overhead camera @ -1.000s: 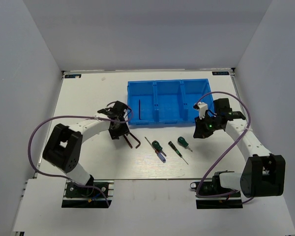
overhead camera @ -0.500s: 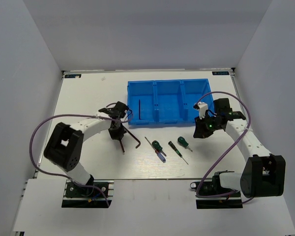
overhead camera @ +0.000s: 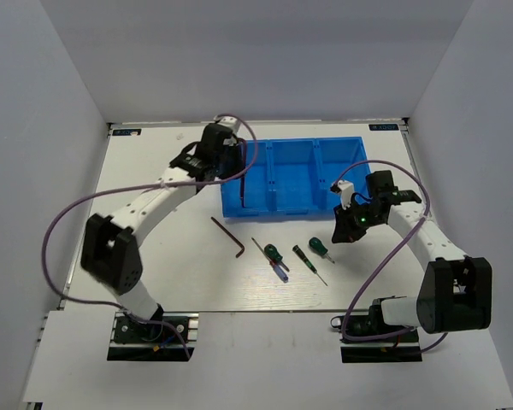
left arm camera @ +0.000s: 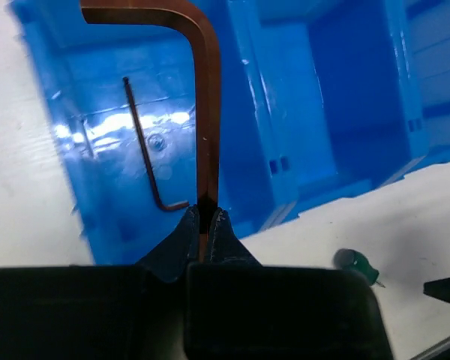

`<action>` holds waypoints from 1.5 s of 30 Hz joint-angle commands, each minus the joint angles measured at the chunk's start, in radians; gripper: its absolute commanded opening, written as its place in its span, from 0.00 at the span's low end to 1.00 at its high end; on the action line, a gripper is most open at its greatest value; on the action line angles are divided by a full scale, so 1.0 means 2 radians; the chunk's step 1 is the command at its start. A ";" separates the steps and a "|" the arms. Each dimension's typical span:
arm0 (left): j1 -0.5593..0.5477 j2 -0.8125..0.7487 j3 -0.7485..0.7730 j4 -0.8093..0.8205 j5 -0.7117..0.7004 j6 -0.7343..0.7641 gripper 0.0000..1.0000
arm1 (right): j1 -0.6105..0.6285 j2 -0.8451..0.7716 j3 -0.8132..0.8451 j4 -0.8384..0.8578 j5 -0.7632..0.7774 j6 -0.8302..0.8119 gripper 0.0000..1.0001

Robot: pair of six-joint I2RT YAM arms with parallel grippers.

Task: Sort the tools into containers

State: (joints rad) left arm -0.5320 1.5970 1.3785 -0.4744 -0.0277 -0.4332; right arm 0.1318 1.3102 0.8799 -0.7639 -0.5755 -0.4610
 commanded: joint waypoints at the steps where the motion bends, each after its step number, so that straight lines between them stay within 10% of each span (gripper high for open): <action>1: -0.007 0.069 0.058 0.014 0.012 0.046 0.03 | 0.007 0.000 0.022 -0.005 0.015 -0.009 0.13; 10: -0.012 0.134 0.111 -0.021 -0.015 0.046 0.63 | 0.011 -0.013 0.012 0.001 0.027 -0.001 0.42; 15: -0.022 0.080 0.106 -0.036 -0.028 0.046 0.64 | 0.014 -0.009 0.014 0.004 0.022 0.002 0.41; 19: -0.033 -0.008 0.042 -0.082 -0.072 0.010 0.11 | 0.023 -0.002 0.016 0.008 0.022 0.001 0.36; 24: -0.055 -0.079 -0.072 -0.173 -0.071 -0.102 0.03 | 0.029 0.008 0.013 0.026 0.033 0.007 0.32; 30: -0.077 -0.127 -0.153 -0.185 -0.084 -0.210 0.34 | 0.054 0.017 0.051 0.010 -0.002 -0.012 0.30; 36: -0.081 -0.253 -0.195 -0.127 -0.131 -0.164 0.74 | 0.182 0.057 0.136 0.048 0.014 -0.034 0.47; 45: -0.081 -0.439 -0.224 -0.188 -0.176 -0.169 0.79 | 0.317 0.292 0.327 0.127 0.108 0.154 0.55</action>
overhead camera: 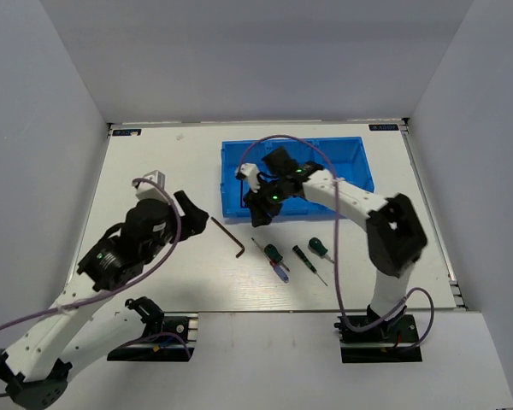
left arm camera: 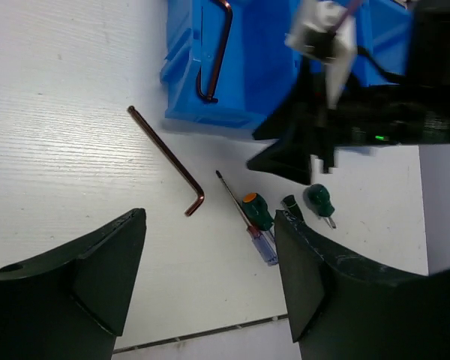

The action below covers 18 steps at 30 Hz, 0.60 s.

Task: Sort the tools into containers

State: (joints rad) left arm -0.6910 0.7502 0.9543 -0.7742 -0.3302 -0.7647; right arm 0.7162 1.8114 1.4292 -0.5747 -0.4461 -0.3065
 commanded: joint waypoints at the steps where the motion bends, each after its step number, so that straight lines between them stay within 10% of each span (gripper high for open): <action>1: -0.002 -0.030 -0.012 -0.046 -0.024 -0.003 0.79 | 0.041 0.052 0.061 0.037 0.056 0.078 0.55; 18: 0.003 -0.067 -0.016 -0.118 -0.024 -0.009 0.79 | 0.132 0.189 0.118 0.093 0.262 0.113 0.51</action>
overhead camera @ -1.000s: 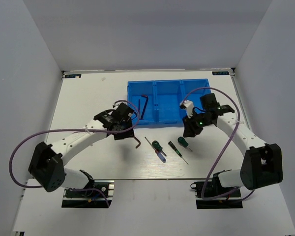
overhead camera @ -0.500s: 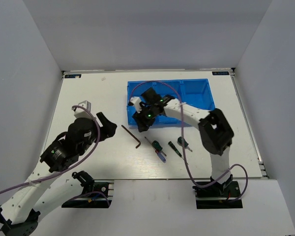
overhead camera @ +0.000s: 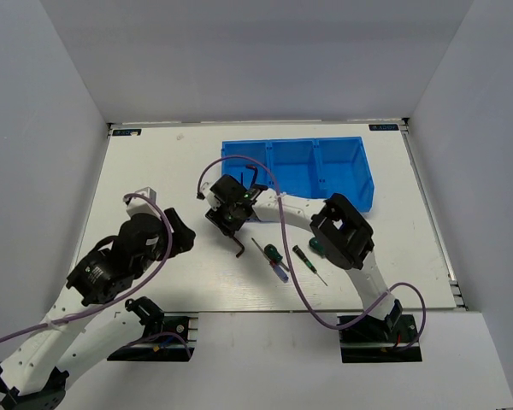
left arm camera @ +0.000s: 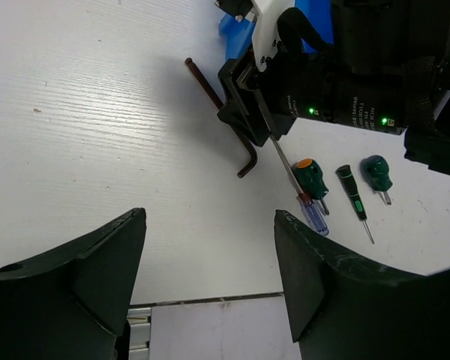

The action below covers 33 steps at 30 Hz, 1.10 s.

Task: Sort the tools into containers

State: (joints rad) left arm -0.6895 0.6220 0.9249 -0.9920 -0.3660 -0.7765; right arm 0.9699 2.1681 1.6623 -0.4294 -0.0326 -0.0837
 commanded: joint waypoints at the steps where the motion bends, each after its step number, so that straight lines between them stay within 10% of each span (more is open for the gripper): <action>1: 0.002 0.002 -0.001 -0.009 -0.006 -0.003 0.79 | 0.004 0.012 -0.003 0.021 0.056 0.000 0.51; 8: 0.002 0.007 -0.001 -0.003 0.003 0.002 0.79 | 0.007 -0.001 -0.052 0.007 -0.003 0.010 0.34; 13: 0.002 0.007 -0.011 0.001 0.003 -0.003 0.79 | 0.016 -0.016 -0.078 -0.005 -0.022 0.009 0.01; 23: 0.002 0.031 -0.025 0.049 0.007 0.008 0.79 | -0.006 -0.113 -0.076 -0.062 -0.301 -0.051 0.00; 29: 0.002 0.036 -0.025 0.072 0.007 0.019 0.74 | -0.047 -0.177 -0.057 -0.002 -0.203 -0.005 0.00; 33: 0.002 0.041 -0.030 0.089 0.020 0.023 0.68 | -0.077 -0.186 -0.058 0.031 -0.004 0.008 0.00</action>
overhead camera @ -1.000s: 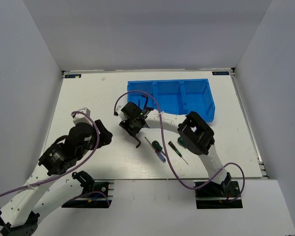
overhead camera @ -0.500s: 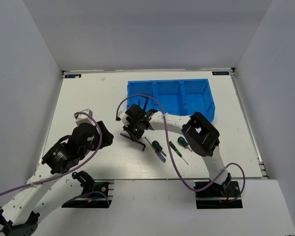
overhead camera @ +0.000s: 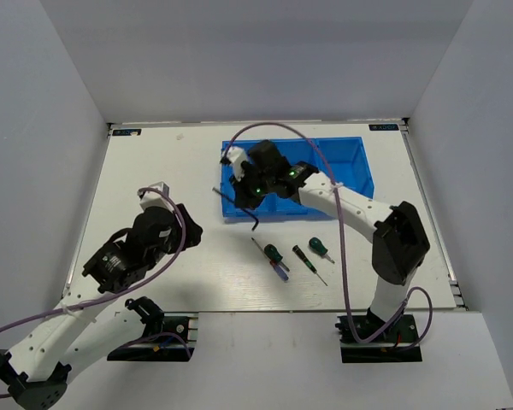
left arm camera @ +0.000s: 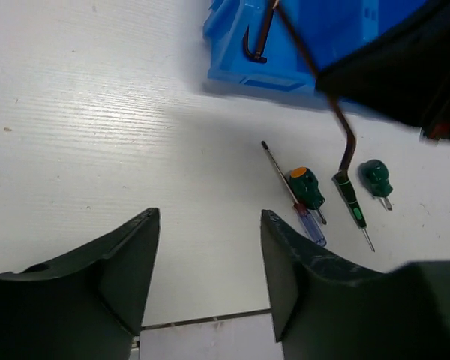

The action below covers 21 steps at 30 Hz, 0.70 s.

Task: Sort the tools into containers

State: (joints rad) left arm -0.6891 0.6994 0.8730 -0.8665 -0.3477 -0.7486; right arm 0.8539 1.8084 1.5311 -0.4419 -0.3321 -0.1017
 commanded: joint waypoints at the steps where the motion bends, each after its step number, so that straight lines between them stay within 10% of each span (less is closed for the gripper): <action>1: 0.002 0.002 -0.009 0.026 0.017 0.009 0.64 | -0.021 -0.003 0.008 0.053 0.164 0.020 0.00; 11: -0.003 0.190 -0.012 0.065 0.119 -0.025 0.27 | -0.051 0.135 0.186 0.025 0.253 0.023 0.01; 15: -0.012 0.242 0.006 0.085 0.136 -0.049 0.37 | -0.057 0.150 0.214 0.029 0.216 0.029 0.53; 21: -0.036 0.308 0.023 0.094 0.156 -0.093 0.54 | -0.072 0.111 0.185 0.012 0.230 0.047 0.49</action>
State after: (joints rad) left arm -0.7395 1.2911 0.8742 -0.7242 -0.0902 -0.8791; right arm 0.7368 2.1223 1.9018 -0.4019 0.1020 -0.0441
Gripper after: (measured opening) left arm 0.538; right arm 0.516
